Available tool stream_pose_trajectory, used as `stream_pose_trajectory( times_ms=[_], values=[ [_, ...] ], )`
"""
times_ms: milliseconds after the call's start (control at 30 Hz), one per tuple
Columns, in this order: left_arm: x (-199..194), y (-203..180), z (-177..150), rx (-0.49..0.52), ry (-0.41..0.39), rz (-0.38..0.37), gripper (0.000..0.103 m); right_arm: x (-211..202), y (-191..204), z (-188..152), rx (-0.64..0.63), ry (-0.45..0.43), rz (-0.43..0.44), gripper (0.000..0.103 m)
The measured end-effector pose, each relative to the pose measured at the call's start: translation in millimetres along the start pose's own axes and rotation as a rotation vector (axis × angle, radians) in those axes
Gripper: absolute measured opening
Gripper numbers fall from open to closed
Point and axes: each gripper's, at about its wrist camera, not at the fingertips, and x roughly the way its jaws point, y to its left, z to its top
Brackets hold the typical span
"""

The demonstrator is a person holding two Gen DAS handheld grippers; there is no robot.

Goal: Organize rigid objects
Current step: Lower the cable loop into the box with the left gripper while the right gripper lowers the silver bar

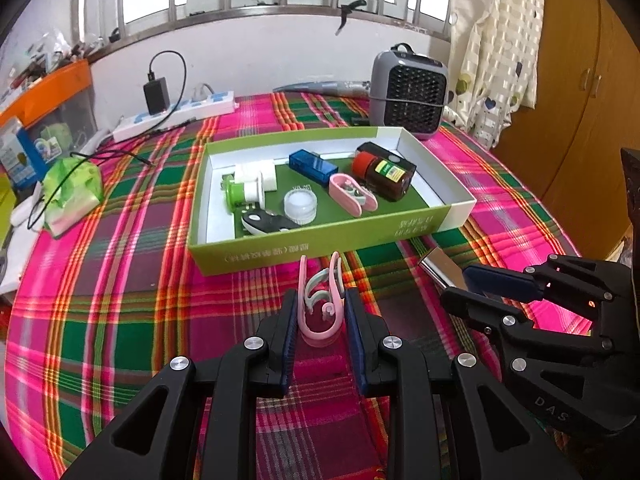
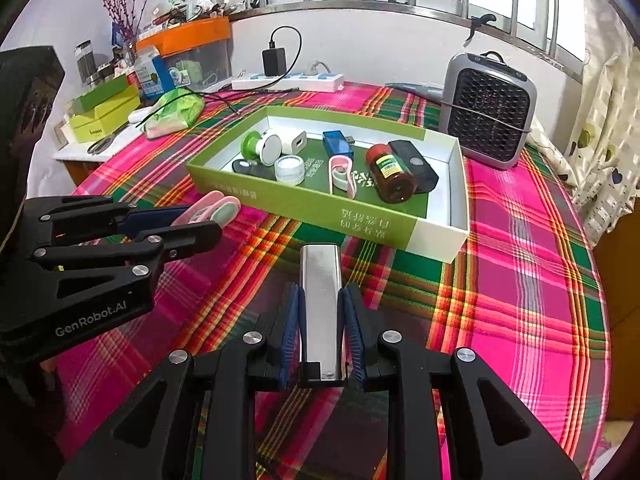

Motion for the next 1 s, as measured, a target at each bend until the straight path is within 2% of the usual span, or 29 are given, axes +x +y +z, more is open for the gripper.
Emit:
stream_pose_trajectory(
  times_ms=[600,1000],
  values=[
    [-11,12,19,-0.026,-0.045,0.008,0.022,-11,-5,18,0.019,-0.046,-0.011,0.024],
    [-1,21,44,-0.031,-0.058,0.015,0.022,-5,-17,46,0.020,-0.064,-0.016,0.024]
  ],
)
